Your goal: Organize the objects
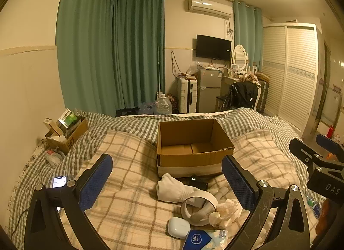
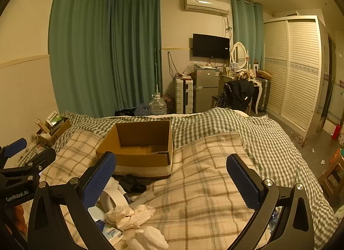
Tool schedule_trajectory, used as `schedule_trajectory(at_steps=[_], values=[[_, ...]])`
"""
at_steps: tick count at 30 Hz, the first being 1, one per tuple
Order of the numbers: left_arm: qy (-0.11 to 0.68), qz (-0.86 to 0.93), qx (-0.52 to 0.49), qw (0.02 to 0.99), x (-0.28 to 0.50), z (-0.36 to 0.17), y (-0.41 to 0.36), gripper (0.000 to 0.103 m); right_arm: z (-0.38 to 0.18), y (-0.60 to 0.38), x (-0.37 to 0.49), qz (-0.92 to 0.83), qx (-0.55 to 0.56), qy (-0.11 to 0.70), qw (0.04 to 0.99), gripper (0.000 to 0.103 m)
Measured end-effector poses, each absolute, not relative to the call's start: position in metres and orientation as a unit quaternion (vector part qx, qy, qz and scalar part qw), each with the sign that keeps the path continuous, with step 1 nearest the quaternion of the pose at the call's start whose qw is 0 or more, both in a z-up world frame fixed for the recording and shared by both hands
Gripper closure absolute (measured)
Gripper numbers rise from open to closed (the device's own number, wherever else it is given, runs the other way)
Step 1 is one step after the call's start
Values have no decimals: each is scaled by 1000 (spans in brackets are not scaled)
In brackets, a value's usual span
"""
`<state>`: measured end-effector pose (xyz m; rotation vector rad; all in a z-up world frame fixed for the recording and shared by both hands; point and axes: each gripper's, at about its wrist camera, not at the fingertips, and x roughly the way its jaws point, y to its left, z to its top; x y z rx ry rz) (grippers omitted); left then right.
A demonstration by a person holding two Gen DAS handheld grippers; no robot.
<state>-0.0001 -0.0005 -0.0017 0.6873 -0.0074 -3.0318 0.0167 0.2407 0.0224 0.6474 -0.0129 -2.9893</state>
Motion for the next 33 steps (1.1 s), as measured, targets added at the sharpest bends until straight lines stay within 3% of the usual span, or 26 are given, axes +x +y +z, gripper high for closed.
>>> schedule_trajectory(at_steps=[33], values=[[0, -975, 223, 9, 3, -1, 1, 0, 22, 235, 19, -976, 211, 4, 50, 0]])
